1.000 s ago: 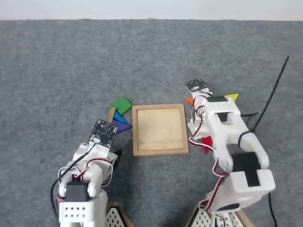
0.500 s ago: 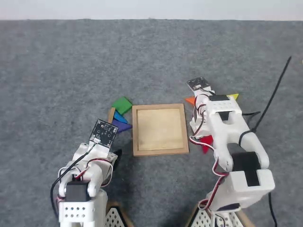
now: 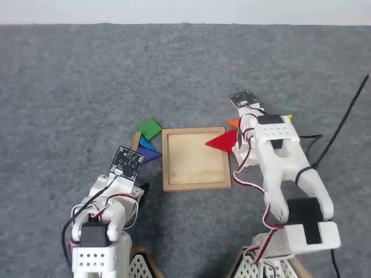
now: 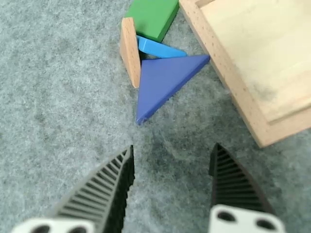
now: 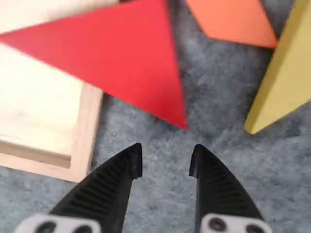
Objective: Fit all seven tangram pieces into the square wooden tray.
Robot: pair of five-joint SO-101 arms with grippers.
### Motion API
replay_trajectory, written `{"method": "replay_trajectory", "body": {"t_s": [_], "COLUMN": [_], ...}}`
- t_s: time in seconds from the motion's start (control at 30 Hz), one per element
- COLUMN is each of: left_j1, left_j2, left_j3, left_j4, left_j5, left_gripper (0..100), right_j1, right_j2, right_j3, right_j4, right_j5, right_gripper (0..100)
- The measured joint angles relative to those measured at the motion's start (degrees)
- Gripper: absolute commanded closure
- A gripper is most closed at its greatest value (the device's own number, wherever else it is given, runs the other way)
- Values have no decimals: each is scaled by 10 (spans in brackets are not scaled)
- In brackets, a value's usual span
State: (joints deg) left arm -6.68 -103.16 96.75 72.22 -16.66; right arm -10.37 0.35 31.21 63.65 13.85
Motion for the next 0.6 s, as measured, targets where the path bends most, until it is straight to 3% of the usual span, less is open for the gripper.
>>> {"method": "replay_trajectory", "body": {"t_s": [0.2, 0.4, 0.6], "left_j1": [0, 0, 0], "left_j2": [0, 0, 0], "left_j3": [0, 0, 0], "left_j4": [0, 0, 0], "left_j5": [0, 0, 0], "left_gripper": [755, 755, 755], "right_j1": [-5, -31, -12], "right_j2": [0, 12, 158], "right_j3": [-15, -122, -252], "right_j4": [0, 13, 44], "right_j5": [4, 11, 8], "right_gripper": [729, 760, 763]}}
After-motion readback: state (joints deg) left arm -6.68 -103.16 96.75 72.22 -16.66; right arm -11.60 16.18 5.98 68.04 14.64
